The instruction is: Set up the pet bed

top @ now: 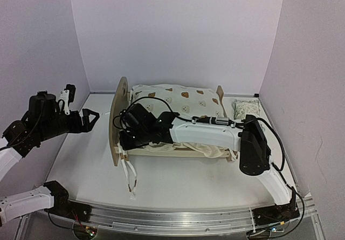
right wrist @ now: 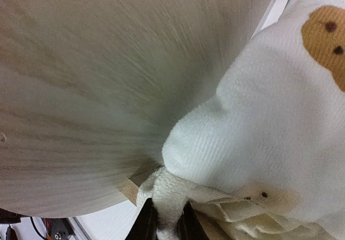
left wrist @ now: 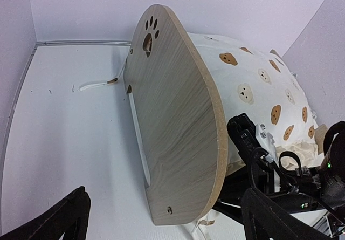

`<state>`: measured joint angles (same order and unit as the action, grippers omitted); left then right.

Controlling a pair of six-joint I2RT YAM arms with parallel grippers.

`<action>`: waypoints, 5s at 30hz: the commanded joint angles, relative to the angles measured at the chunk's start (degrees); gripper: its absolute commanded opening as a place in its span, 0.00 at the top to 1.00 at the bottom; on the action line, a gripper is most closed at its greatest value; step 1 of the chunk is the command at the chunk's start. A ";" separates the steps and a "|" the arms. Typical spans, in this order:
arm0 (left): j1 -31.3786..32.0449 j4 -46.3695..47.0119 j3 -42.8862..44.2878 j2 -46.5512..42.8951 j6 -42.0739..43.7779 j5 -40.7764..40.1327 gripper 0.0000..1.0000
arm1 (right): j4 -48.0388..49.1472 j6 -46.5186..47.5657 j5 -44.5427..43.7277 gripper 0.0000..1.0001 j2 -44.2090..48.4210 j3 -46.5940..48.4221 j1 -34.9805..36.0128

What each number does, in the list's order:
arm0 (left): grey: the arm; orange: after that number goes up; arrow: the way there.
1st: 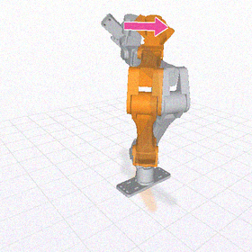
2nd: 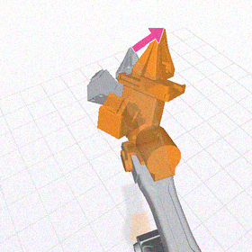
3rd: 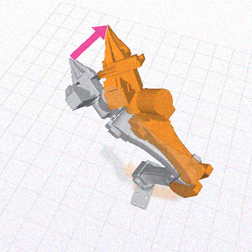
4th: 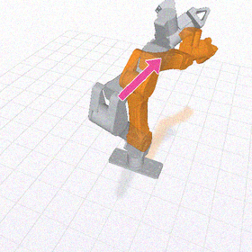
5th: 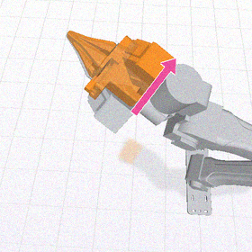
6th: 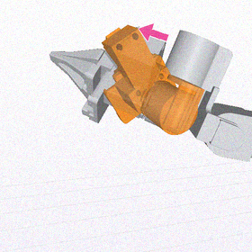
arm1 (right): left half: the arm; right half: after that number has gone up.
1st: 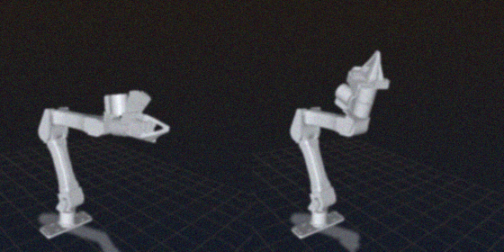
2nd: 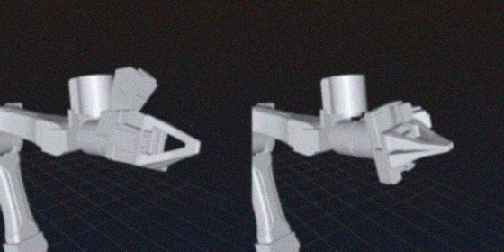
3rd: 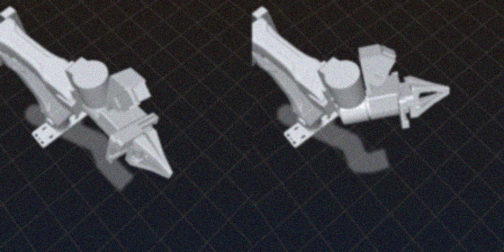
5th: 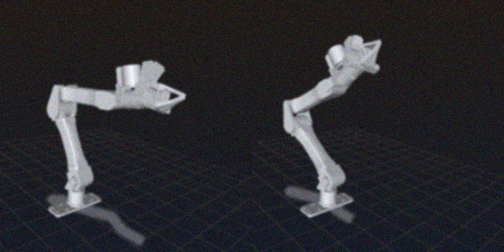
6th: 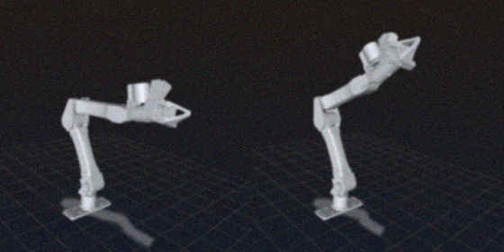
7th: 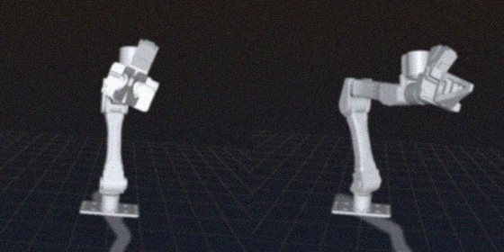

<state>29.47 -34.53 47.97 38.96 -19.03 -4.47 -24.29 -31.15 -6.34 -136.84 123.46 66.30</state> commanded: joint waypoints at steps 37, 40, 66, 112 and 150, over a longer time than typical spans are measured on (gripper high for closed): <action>11.81 12.72 17.50 29.05 13.95 10.55 0.40 | 27.99 3.21 -13.94 1.00 27.48 -28.00 -9.07; 11.79 13.79 16.42 30.36 13.60 6.85 0.48 | 28.51 2.52 -13.32 1.00 28.27 -29.54 -9.04; 13.83 12.79 12.74 40.66 12.68 13.38 0.67 | 29.12 2.40 -11.21 1.00 28.80 -30.66 -9.08; 13.81 4.57 23.05 34.92 12.19 -16.39 1.00 | 30.26 -1.50 -6.33 1.00 26.93 -32.57 -9.07; 13.86 -4.51 17.13 25.43 0.27 -12.62 0.25 | 31.57 -6.99 3.40 0.99 18.11 -31.20 -7.98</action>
<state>43.83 -36.33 64.07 66.27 -17.35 -14.03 6.00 -39.20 -4.37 -117.10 89.87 57.77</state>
